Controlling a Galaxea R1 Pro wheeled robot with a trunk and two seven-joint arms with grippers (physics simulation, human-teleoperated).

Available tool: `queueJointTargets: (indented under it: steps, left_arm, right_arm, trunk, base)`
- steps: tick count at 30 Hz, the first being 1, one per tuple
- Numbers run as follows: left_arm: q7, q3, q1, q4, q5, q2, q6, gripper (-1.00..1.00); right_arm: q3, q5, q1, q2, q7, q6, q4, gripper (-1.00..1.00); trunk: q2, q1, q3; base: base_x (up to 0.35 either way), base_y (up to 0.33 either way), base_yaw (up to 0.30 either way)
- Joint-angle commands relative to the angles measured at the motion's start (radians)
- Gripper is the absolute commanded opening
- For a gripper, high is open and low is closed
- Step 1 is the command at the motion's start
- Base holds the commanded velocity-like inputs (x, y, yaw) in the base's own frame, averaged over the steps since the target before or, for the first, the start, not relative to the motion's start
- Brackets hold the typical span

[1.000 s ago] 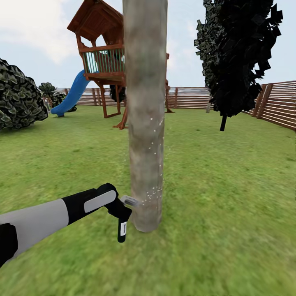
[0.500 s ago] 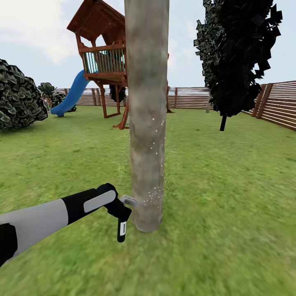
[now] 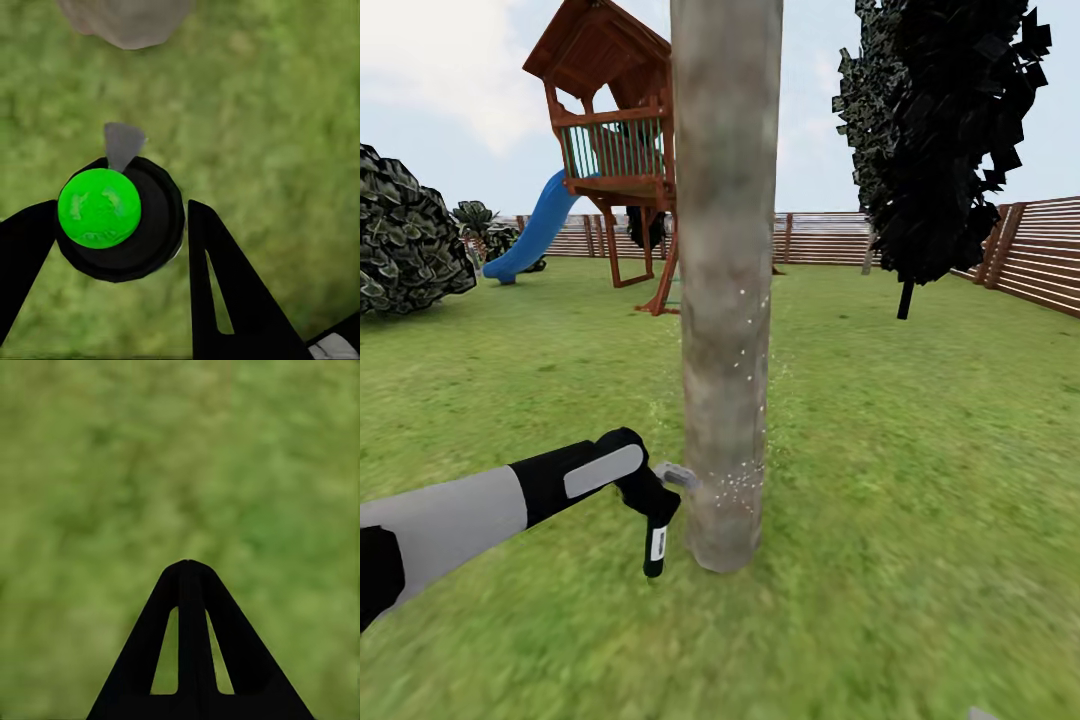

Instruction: In the garden, pick up the pesticide atomizer on the floor and spray pesticide onto both trees until each tree trunk is fully covered.

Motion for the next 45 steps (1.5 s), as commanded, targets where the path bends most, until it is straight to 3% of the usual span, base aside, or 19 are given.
queueJointTargets:
  steps: [1,2,5,7,13,16,18,20,22,23,25,28,30,37,45]
  left_arm:
    - [0.010,-0.003,-0.012,-0.016,0.013,0.001,0.015,-1.00]
    - [0.018,0.003,-0.025,-0.043,0.014,0.001,0.030,-1.00]
    - [0.044,0.074,-0.068,-0.073,0.025,0.000,0.044,-1.00]
    - [0.054,0.089,-0.075,-0.085,0.036,0.000,0.044,-1.00]
    - [0.066,0.099,-0.096,-0.120,0.046,0.002,0.044,-1.00]
    - [0.067,0.100,-0.165,-0.121,0.106,0.017,0.044,-1.00]
    - [0.106,0.099,-0.262,-0.122,0.200,0.032,0.044,-1.00]
    - [0.168,0.099,-0.325,-0.125,0.294,0.036,0.044,-1.00]
    - [0.313,0.099,-0.414,-0.142,0.462,0.037,0.044,-1.00]
    - [0.402,0.099,-0.456,-0.150,0.564,0.037,0.044,-1.00]
    - [0.514,0.099,-0.503,-0.171,0.686,0.036,0.044,-1.00]
    - [0.588,0.099,-0.560,-0.198,0.784,0.036,0.044,-1.00]
    - [0.599,0.099,-0.599,-0.204,0.804,0.037,0.044,-1.00]
    - [0.604,0.098,-0.747,-0.208,0.804,0.038,0.044,-1.00]
    - [0.604,0.098,-0.855,-0.203,0.804,0.037,0.044,-1.00]
  right_arm:
    - [0.003,-0.008,0.000,0.000,-0.005,0.005,-0.003,-1.00]
    - [0.005,-0.008,0.000,0.001,-0.005,0.005,-0.003,-1.00]
    - [0.007,-0.007,0.000,0.004,-0.006,0.005,-0.003,-1.00]
    - [0.010,-0.001,0.000,0.005,-0.008,0.004,-0.003,-1.00]
    - [0.012,0.005,0.000,0.007,-0.013,0.004,-0.003,-1.00]
    - [0.013,0.005,0.000,0.007,-0.012,0.004,-0.003,-1.00]
    - [0.014,0.005,0.000,0.008,-0.013,0.004,-0.003,-1.00]
    - [0.015,0.004,0.000,0.008,-0.013,0.004,-0.003,-1.00]
    - [0.015,0.004,0.000,0.008,-0.013,0.004,-0.003,-1.00]
    - [0.015,0.004,0.000,0.008,-0.013,0.004,-0.003,-1.00]
    - [0.015,0.004,0.000,0.008,-0.012,0.005,-0.002,-1.00]
    - [0.015,0.003,0.000,0.009,-0.012,0.005,-0.001,-1.00]
    - [0.015,0.002,0.000,0.009,-0.011,0.005,0.000,-1.00]
    - [0.015,0.002,0.000,0.009,-0.010,0.006,0.000,-1.00]
    - [0.015,0.003,0.000,0.009,-0.011,0.006,0.000,-1.00]
  trunk:
    - [0.000,0.000,-0.001]
    - [0.000,0.000,-0.001]
    - [0.000,0.000,-0.001]
    - [0.000,0.000,-0.001]
    - [0.000,0.000,-0.001]
    - [0.000,0.000,-0.001]
    - [0.000,0.000,-0.001]
    - [0.000,0.000,-0.001]
    - [0.000,0.000,-0.001]
    - [0.000,0.000,-0.001]
    - [0.000,0.000,-0.001]
    - [0.000,0.000,-0.001]
    - [0.000,0.000,-0.001]
    - [0.000,0.000,-0.001]
    - [0.000,0.000,-0.001]
  base:
    - [0.011,0.007,0.000]
    - [0.005,0.004,0.000]
    - [0.002,0.001,0.000]
    - [-0.080,0.000,0.000]
    - [-0.198,0.000,0.000]
    - [-0.020,0.000,0.000]
    - [-0.005,0.000,0.000]
    - [-0.002,0.000,0.000]
    - [0.000,0.000,0.000]
    - [0.000,0.000,0.000]
    - [0.000,0.000,0.000]
    - [0.000,0.000,0.000]
    - [0.000,0.000,0.000]
    - [0.000,0.000,0.000]
    - [0.000,0.000,0.000]
